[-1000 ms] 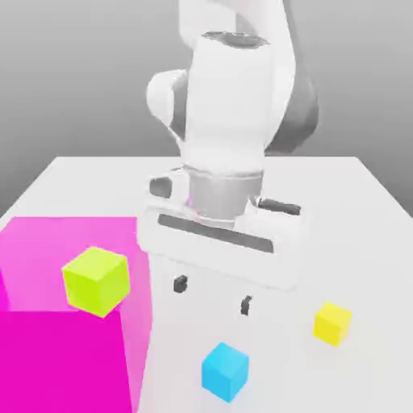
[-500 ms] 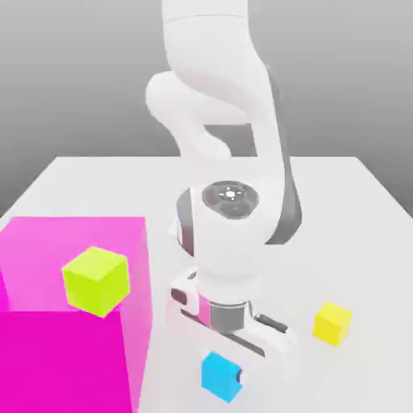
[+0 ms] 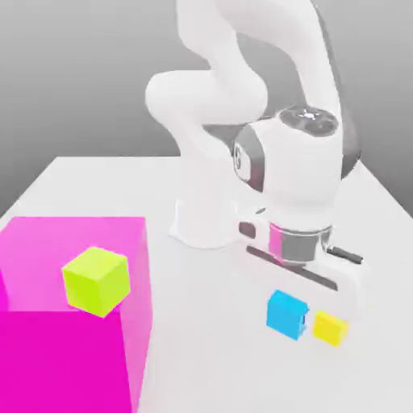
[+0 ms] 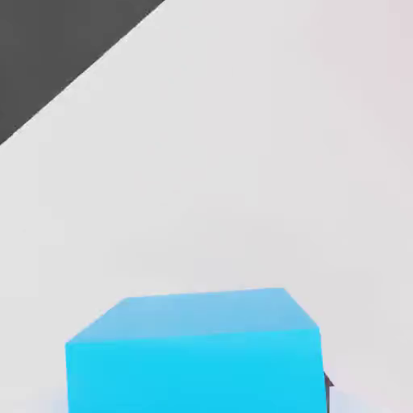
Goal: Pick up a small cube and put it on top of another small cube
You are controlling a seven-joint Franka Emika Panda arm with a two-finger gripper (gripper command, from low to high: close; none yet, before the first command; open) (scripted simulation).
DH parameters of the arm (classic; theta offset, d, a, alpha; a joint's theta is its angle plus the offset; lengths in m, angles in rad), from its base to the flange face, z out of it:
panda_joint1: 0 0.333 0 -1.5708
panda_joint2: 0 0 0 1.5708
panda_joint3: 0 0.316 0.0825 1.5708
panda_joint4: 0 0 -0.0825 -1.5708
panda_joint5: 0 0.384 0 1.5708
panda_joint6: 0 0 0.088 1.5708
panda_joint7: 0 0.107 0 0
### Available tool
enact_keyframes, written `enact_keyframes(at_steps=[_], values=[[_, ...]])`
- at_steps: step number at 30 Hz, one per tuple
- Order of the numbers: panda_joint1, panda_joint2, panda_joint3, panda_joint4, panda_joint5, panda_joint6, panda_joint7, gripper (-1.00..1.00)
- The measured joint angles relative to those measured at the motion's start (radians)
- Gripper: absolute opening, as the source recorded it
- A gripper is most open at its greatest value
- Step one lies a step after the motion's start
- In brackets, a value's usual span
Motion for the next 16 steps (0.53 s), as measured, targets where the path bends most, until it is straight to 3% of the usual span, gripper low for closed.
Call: enact_keyframes(at_steps=[5,13,14,16], values=[[0.105,-0.060,0.053,-0.044,0.021,-0.017,0.242,-1.00],[0.133,0.128,-0.014,-0.037,-0.176,0.150,0.410,-1.00],[0.140,0.144,-0.024,-0.036,-0.192,0.164,0.422,1.00],[0.140,0.144,-0.024,-0.036,-0.192,0.164,0.422,1.00]])
